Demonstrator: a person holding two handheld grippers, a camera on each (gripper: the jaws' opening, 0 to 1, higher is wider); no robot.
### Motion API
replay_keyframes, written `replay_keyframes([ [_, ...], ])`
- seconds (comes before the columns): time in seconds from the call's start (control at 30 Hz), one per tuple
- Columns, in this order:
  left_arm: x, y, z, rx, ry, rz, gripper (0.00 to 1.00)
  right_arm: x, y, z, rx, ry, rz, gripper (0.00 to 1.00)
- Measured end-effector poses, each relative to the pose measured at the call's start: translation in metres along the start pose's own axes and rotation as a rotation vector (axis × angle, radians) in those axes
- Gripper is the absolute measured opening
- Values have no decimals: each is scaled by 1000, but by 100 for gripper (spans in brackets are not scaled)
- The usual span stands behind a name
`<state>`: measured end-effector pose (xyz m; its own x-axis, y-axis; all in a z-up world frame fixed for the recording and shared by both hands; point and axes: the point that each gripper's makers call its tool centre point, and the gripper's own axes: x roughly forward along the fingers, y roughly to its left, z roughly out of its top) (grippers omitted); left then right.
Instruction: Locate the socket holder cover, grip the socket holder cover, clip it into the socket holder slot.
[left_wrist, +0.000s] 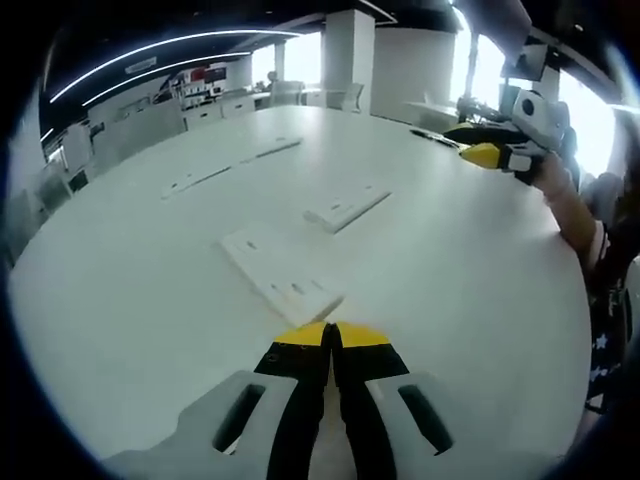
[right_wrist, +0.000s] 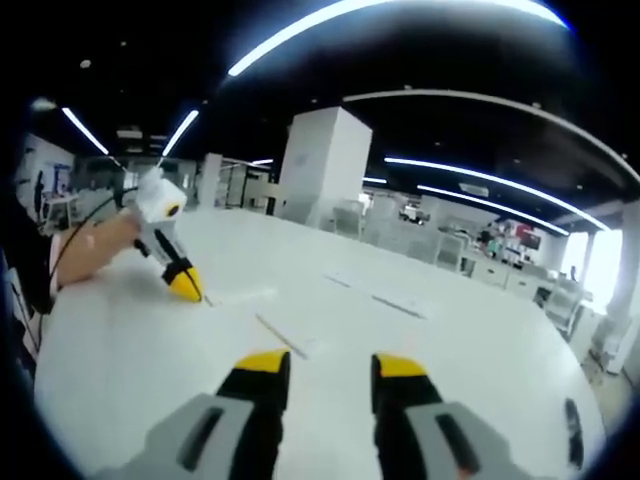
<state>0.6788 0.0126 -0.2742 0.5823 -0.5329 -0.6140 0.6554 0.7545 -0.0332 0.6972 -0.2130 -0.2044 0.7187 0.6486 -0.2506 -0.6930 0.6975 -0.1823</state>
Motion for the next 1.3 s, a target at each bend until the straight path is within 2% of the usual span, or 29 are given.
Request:
replay_keyframes([
  [1.3,2,11,6,14,-32,45,3,3,5,-7,-21,41,21,34],
])
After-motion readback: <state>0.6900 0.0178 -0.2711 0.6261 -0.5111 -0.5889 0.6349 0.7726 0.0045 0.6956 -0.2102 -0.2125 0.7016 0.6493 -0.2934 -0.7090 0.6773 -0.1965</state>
